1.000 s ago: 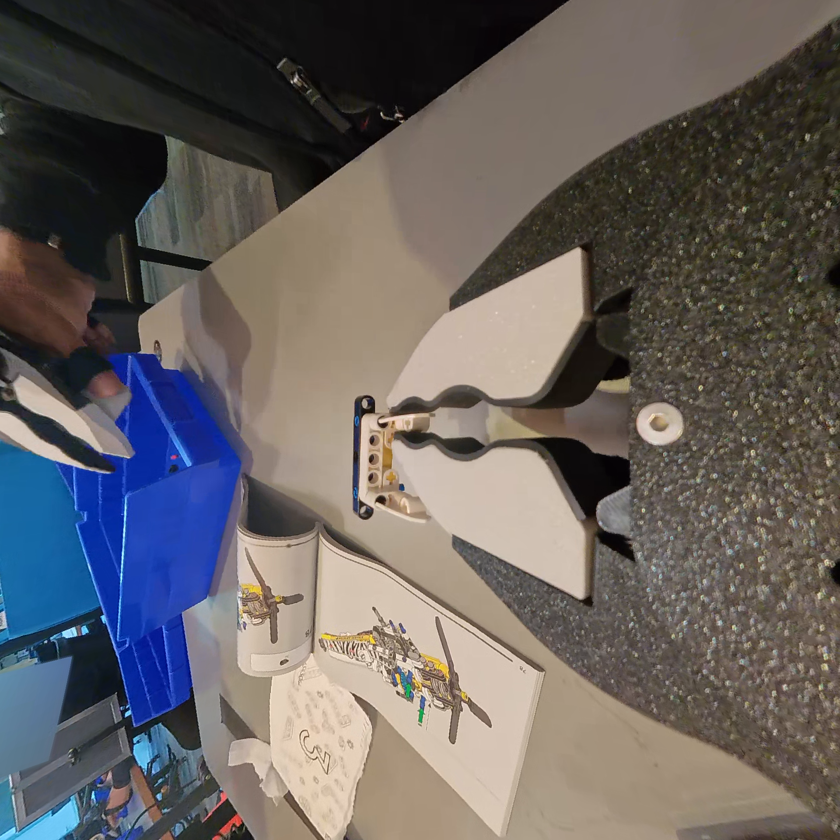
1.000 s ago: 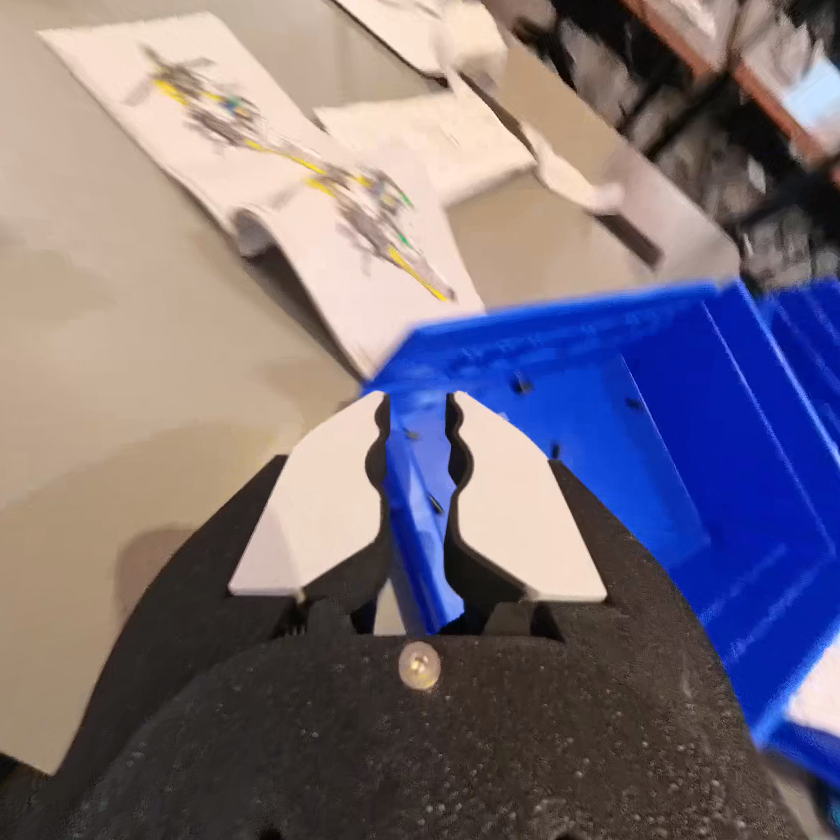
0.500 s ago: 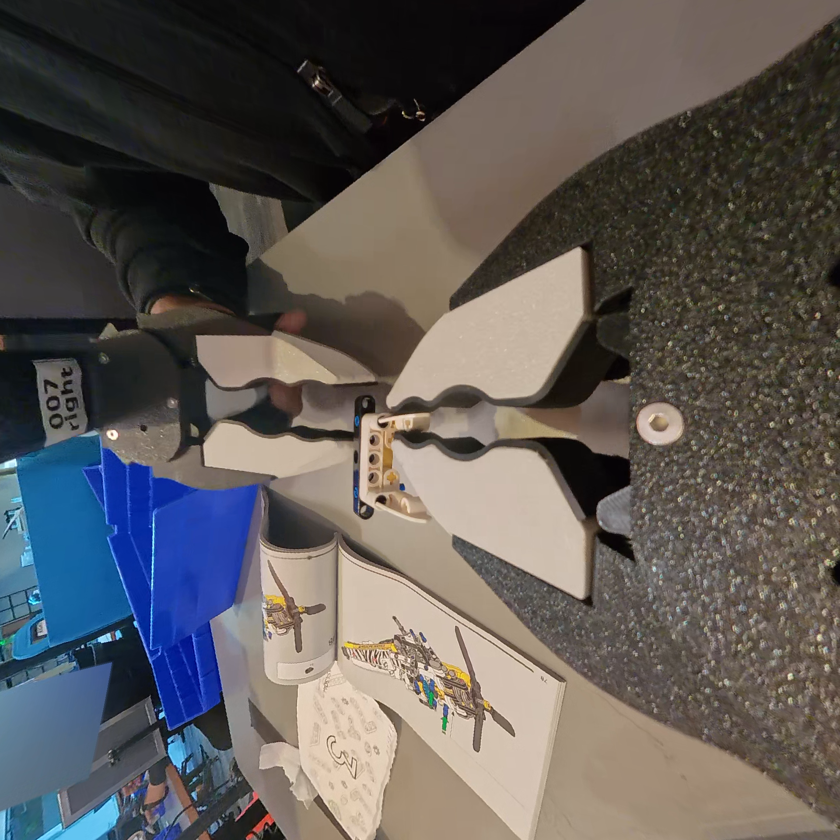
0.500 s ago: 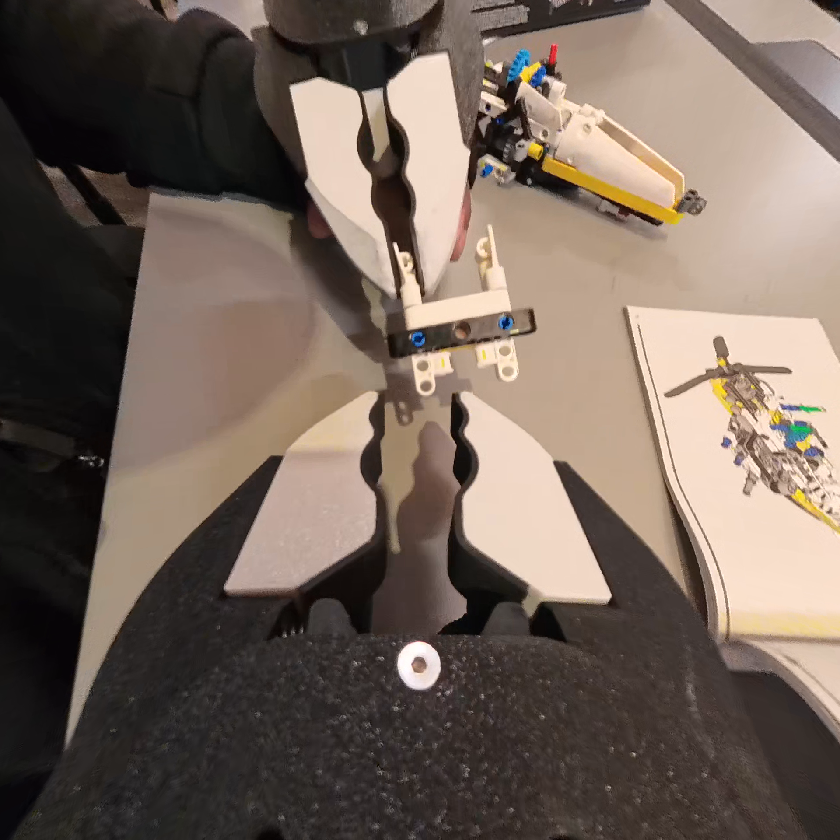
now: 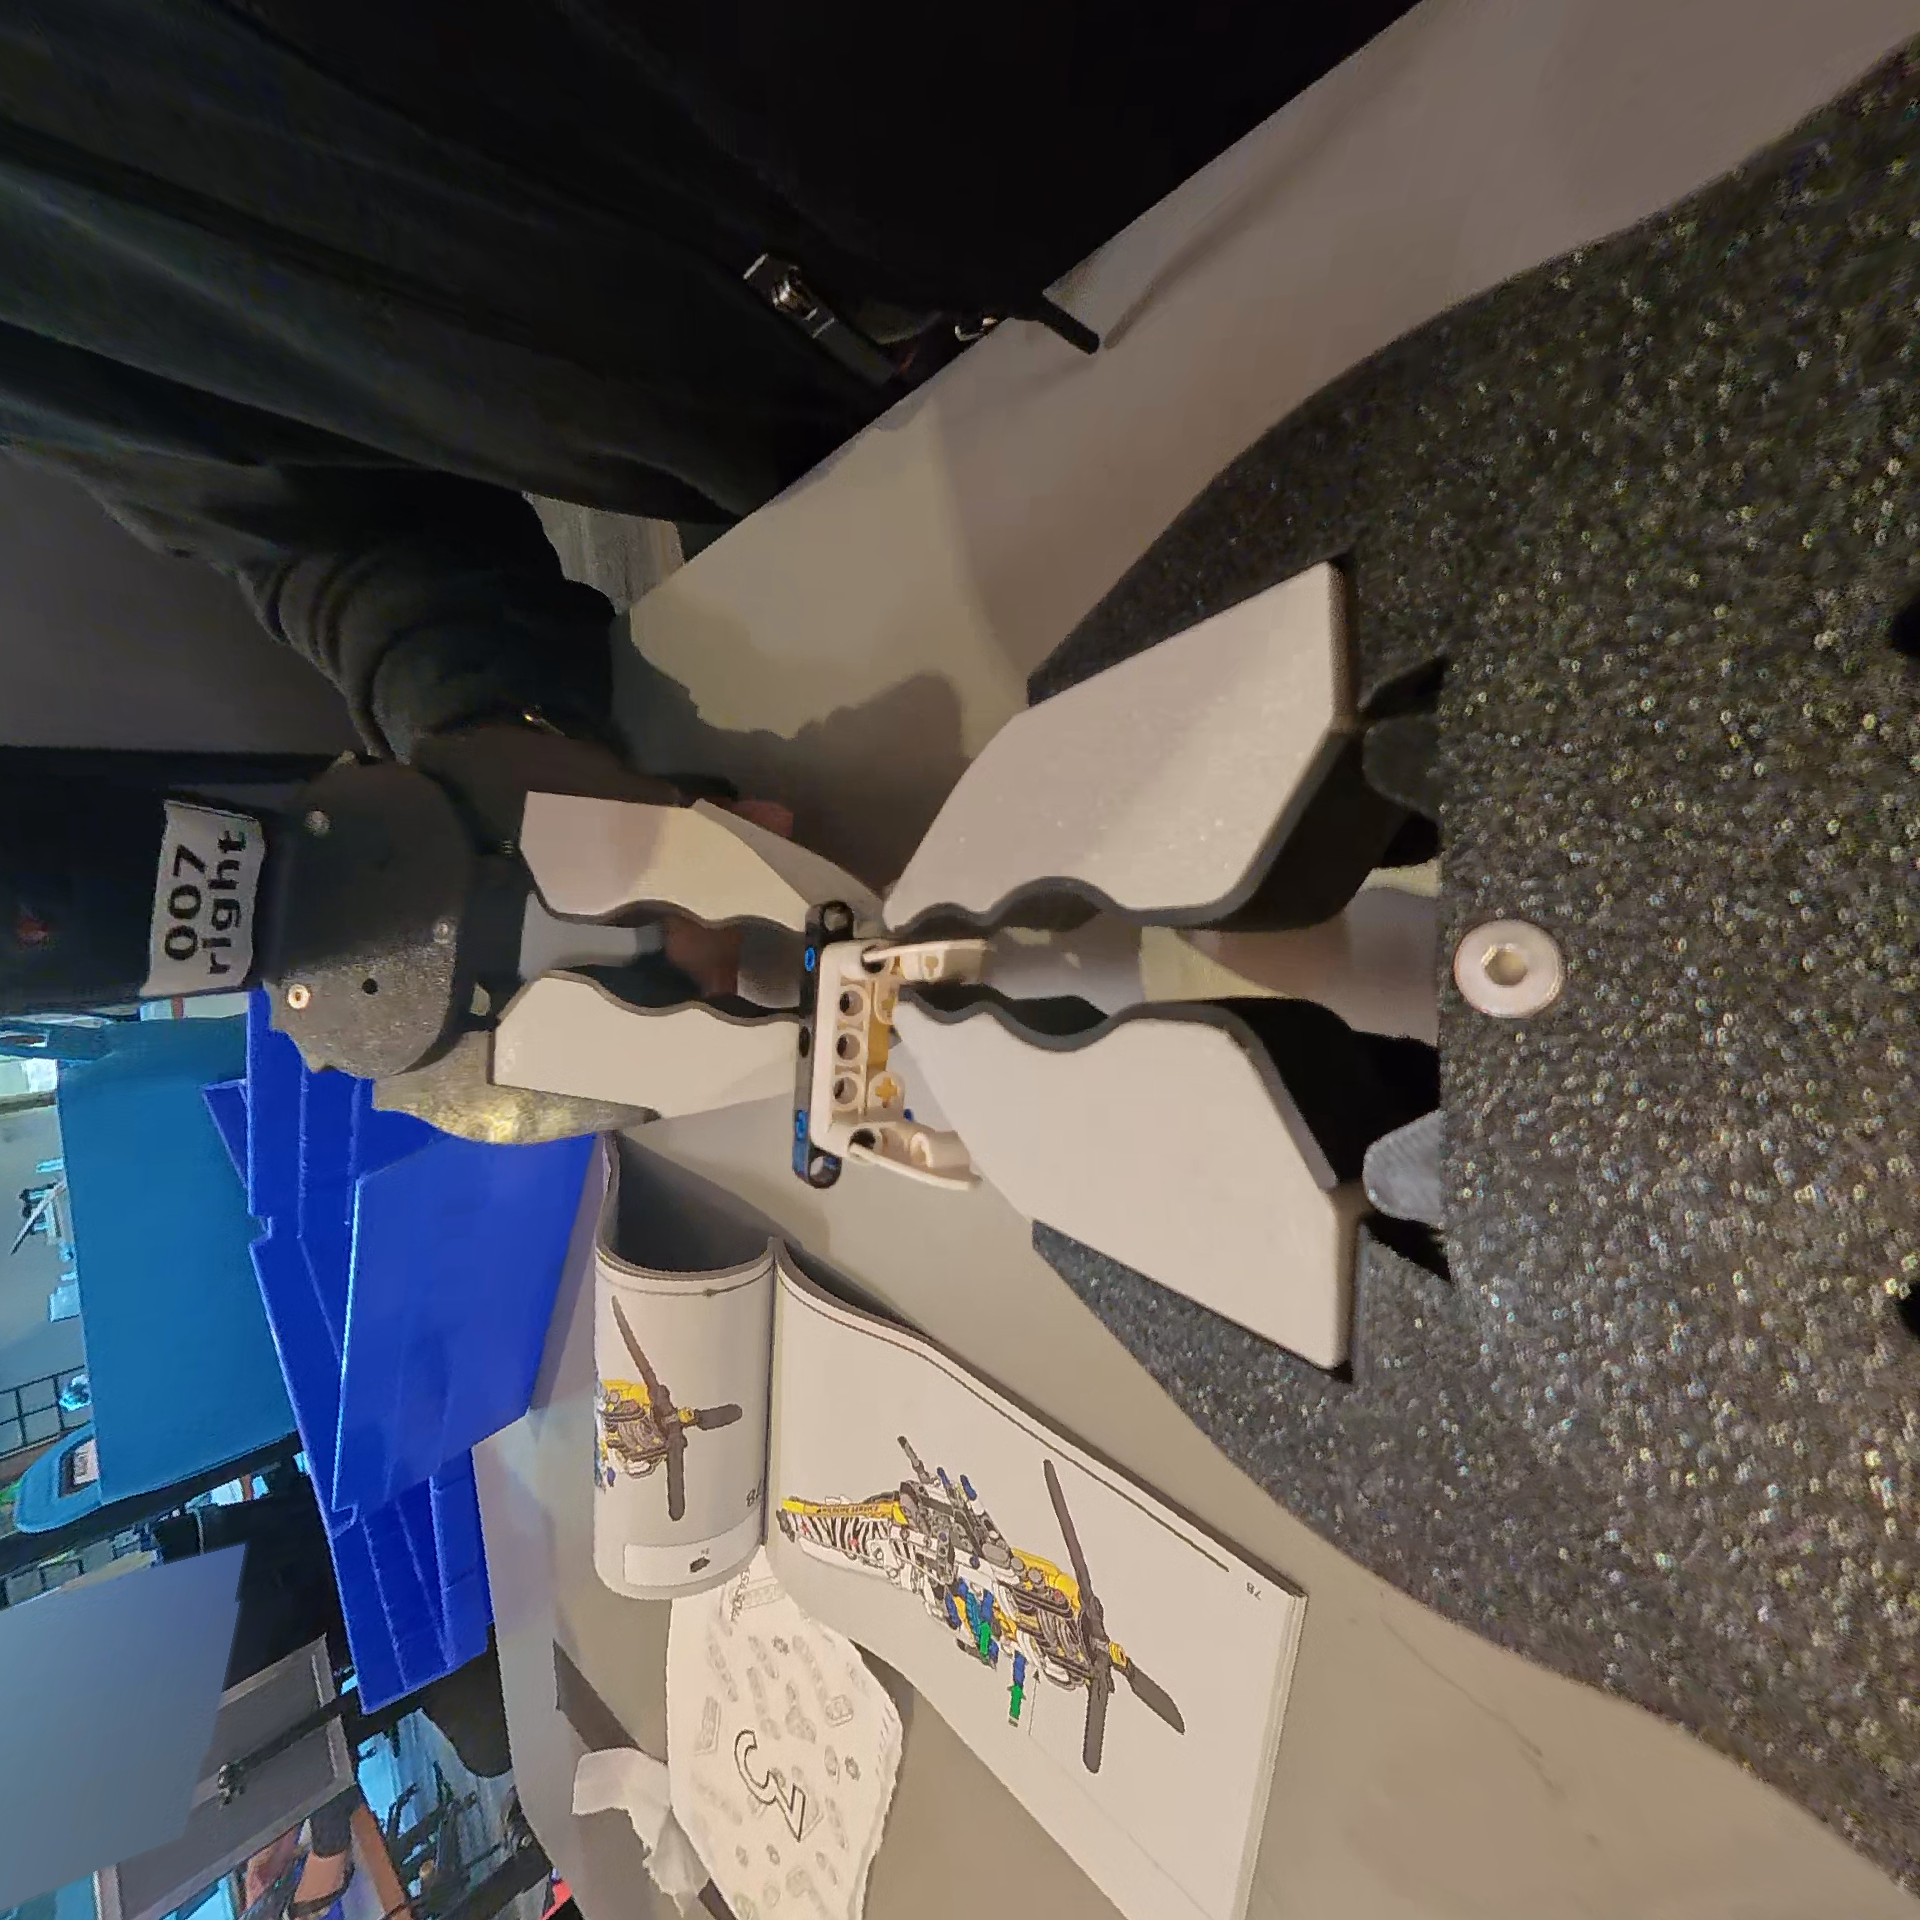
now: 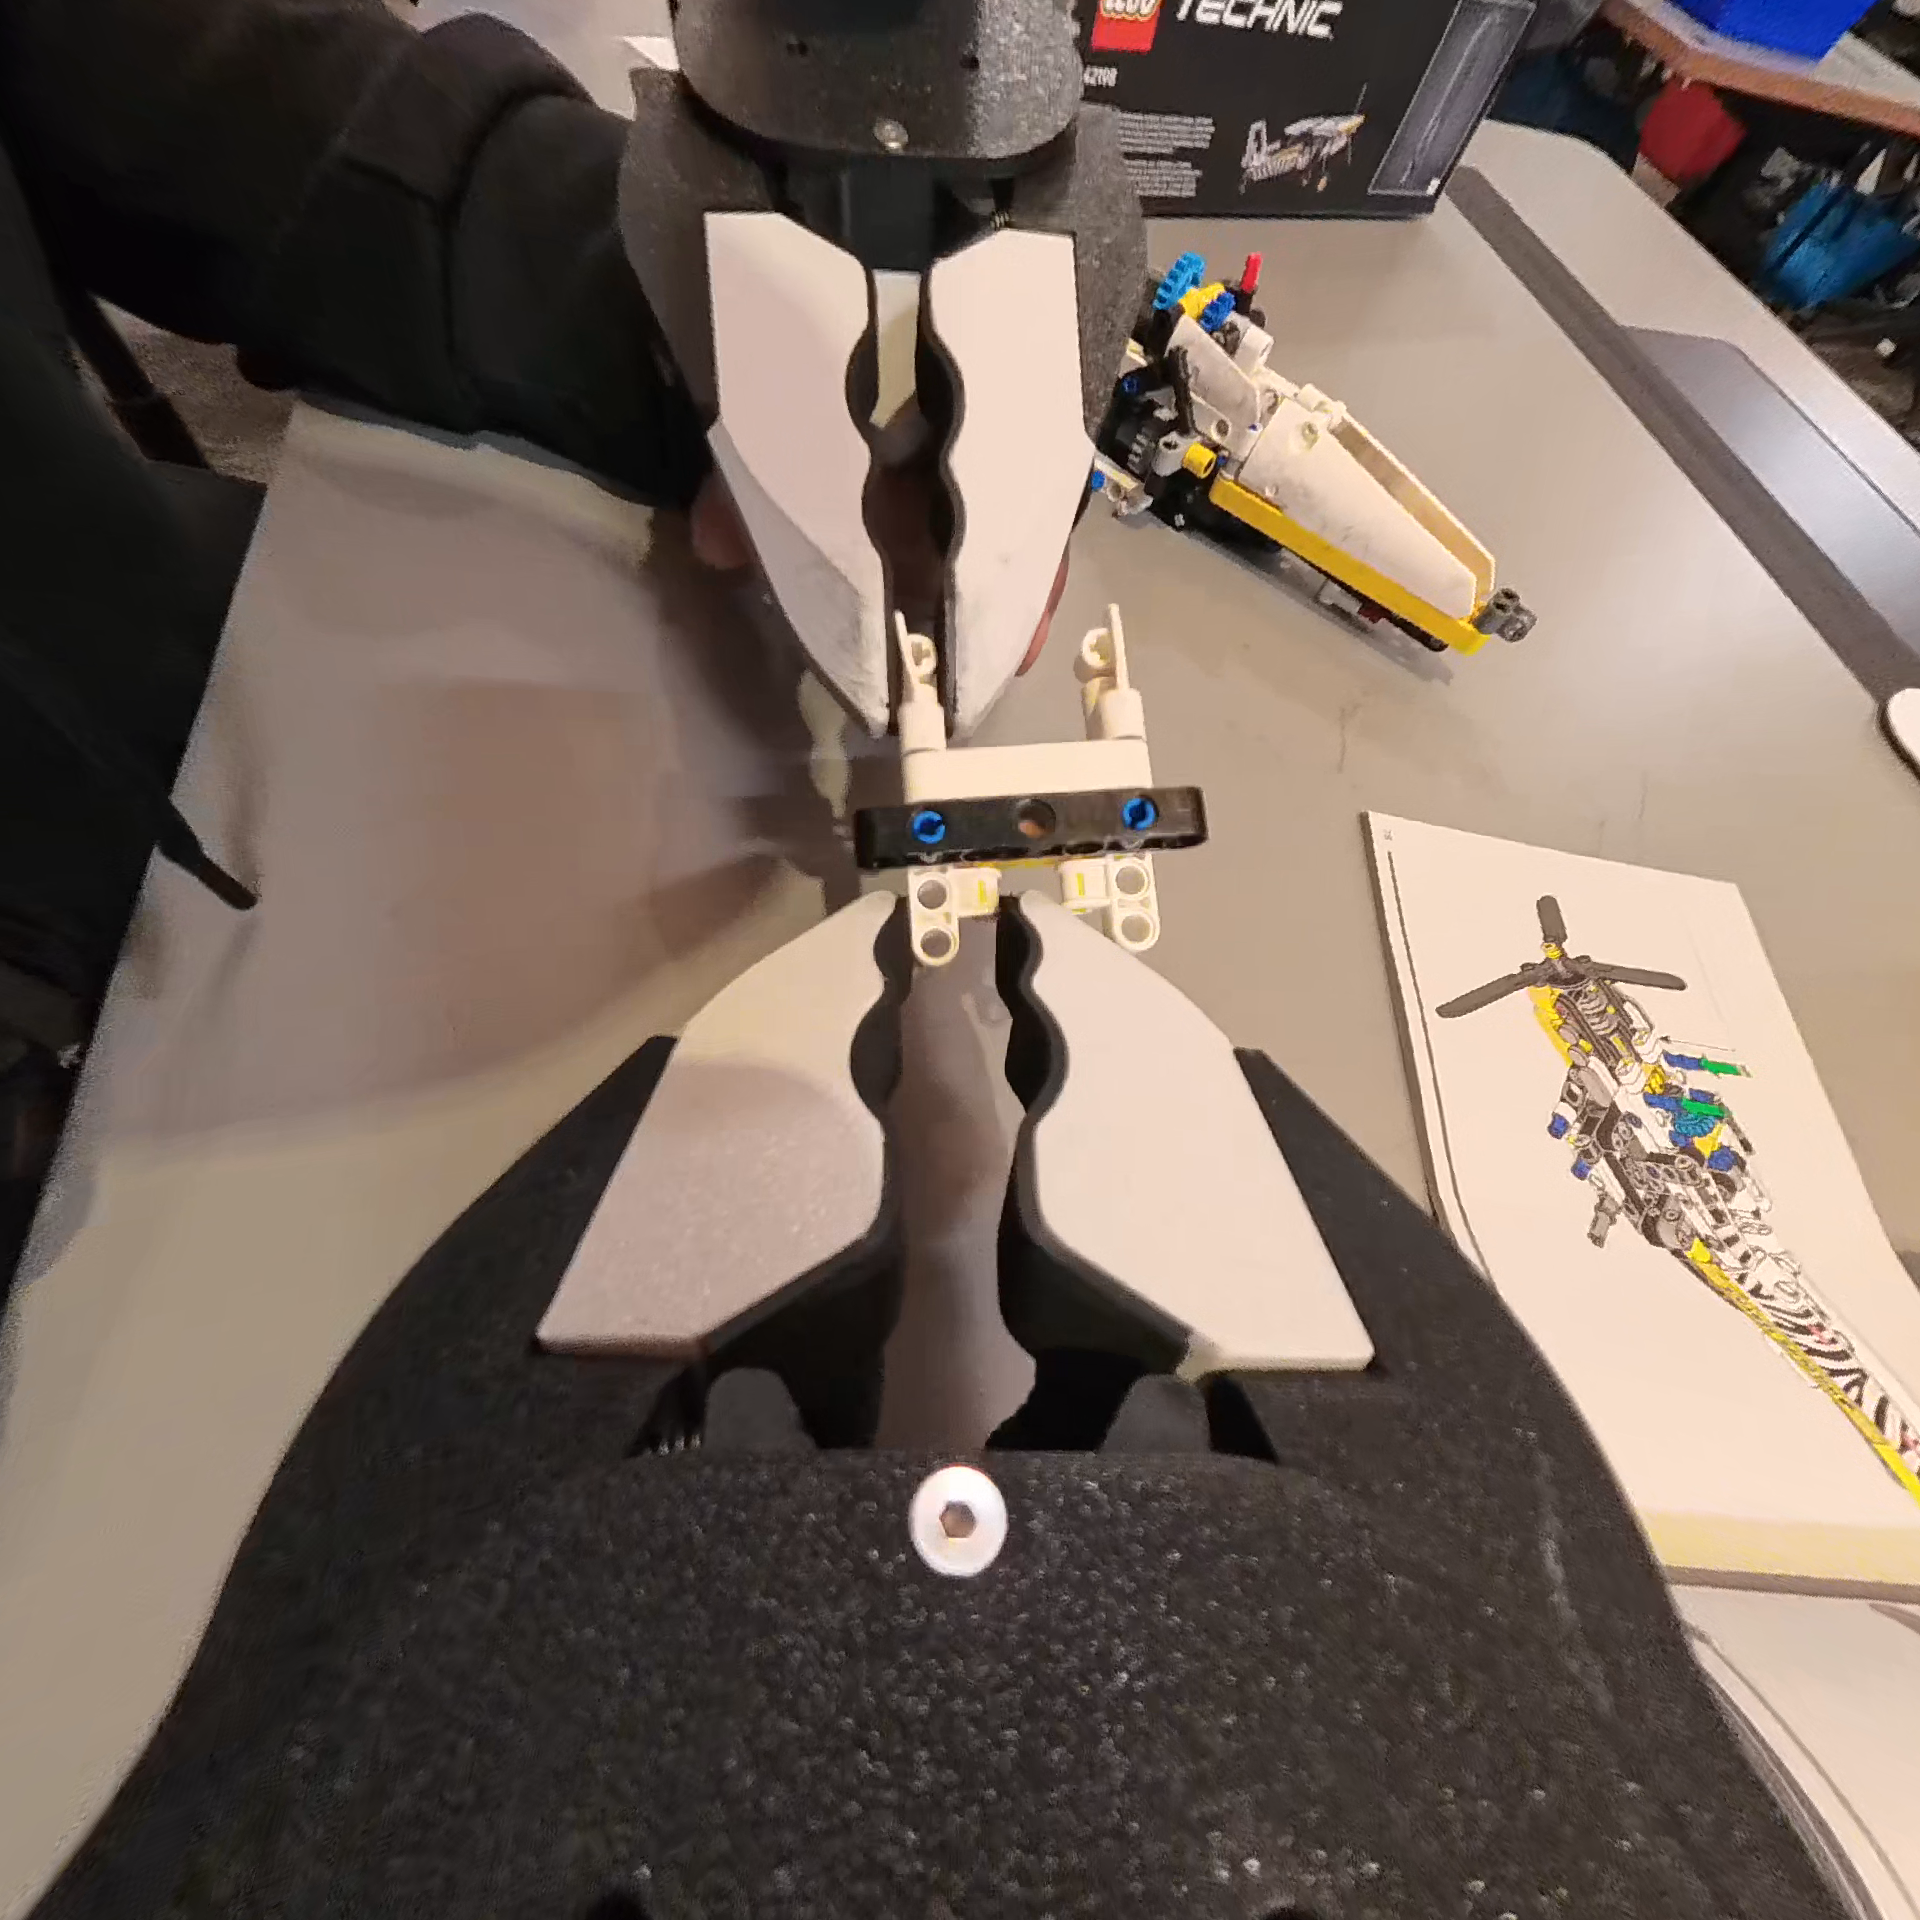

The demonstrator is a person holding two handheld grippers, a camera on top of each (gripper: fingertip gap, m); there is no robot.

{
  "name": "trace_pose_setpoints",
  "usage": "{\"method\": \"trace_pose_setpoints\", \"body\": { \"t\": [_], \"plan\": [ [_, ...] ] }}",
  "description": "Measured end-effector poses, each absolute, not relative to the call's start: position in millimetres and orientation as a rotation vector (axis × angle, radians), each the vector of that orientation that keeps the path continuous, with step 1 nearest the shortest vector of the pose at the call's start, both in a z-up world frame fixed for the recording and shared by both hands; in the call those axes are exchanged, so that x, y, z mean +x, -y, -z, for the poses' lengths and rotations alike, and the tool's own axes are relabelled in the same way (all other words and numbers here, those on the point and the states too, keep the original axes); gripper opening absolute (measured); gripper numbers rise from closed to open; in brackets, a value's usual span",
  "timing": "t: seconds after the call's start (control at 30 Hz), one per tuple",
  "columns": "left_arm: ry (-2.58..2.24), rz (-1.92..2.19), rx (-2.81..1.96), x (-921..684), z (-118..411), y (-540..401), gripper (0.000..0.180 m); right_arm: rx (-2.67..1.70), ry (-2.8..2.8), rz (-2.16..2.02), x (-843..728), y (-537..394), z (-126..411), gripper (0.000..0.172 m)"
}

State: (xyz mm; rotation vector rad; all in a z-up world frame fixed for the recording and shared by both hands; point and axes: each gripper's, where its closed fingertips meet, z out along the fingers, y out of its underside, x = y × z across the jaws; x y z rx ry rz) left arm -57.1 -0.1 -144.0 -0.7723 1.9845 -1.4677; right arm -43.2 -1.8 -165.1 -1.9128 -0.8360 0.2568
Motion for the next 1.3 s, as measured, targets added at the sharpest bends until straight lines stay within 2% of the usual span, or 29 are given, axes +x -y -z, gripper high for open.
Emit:
{"method": "trace_pose_setpoints", "body": {
  "t": [0.4,0.5,0.6,0.83,1.1,1.3],
  "plan": [
    [-2.078,1.378,-0.767,-58,157,5,0.009,-1.902,0.879,-0.330,-40,13,169,0.015],
    [-2.059,1.397,-0.792,-64,154,-8,0.009,-1.923,0.836,-0.231,-15,11,171,0.015],
    [-1.930,1.499,-0.861,-64,139,-26,0.009,-1.969,0.777,-0.255,9,14,174,0.015],
    [-1.990,1.422,-0.860,-58,149,-20,0.009,-2.043,0.828,-0.372,-9,20,185,0.015],
    [-1.866,1.522,-0.809,-18,109,4,0.009,-2.050,0.674,-0.358,8,44,174,0.015],
    [-1.937,1.581,-0.632,71,56,74,0.009,-2.062,0.489,-0.210,36,105,161,0.015]
  ]
}}
